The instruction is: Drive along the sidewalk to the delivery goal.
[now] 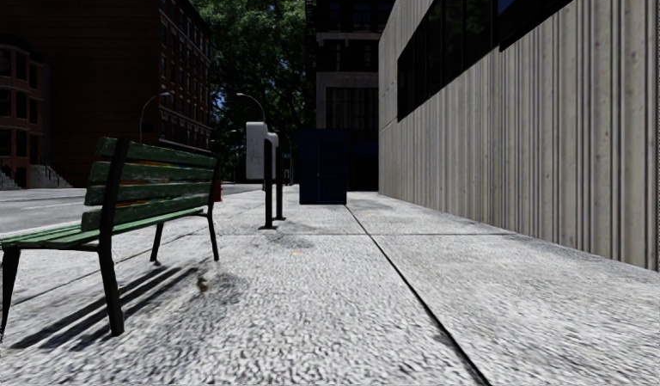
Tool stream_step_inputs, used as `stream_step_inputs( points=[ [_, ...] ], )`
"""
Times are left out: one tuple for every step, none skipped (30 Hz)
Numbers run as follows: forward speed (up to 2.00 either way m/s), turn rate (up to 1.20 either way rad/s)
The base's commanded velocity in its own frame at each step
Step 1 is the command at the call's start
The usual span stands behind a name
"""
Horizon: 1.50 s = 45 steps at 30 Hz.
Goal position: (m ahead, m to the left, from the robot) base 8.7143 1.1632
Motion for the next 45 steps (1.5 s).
stream_step_inputs(
  points=[
    [2.0, 0.0],
    [2.0, 0.0],
    [2.0, 0.0],
    [2.0, 0.0],
    [2.0, 0.0],
    [2.0, 0.0],
    [2.0, 0.0],
    [2.0, 0.0],
    [2.0, 0.0],
    [2.0, 0.0],
    [2.0, 0.0],
    [2.0, 0.0],
    [2.0, 0.0],
    [2.0, 0.0],
    [2.0, 0.0],
    [2.0, 0.0],
    [2.0, 0.0],
    [2.0, 0.0],
    [2.0, 0.0],
    [2.0, 0.0],
    [2.0, 0.0],
    [2.0, 0.0],
    [2.0, 0.0],
    [2.0, 0.0],
    [2.0, 0.0],
    [2.0, 0.0],
    [2.0, 0.0],
    [2.0, 0.0],
    [2.0, 0.0],
    [2.0, 0.0],
    [2.0, 0.0],
    [2.0, 0.0],
    [2.0, 0.0],
    [2.0, 0.0],
    [2.0, 0.0],
    [2.0, 0.0],
    [2.0, 0.0],
    [2.0, 0.0],
    [2.0, 0.0],
    [2.0, 0.0],
    [2.0, 0.0],
    [2.0, 0.0],
    [2.0, 0.0],
    [2.0, 0.0],
    [2.0, 0.0]
  ],
)
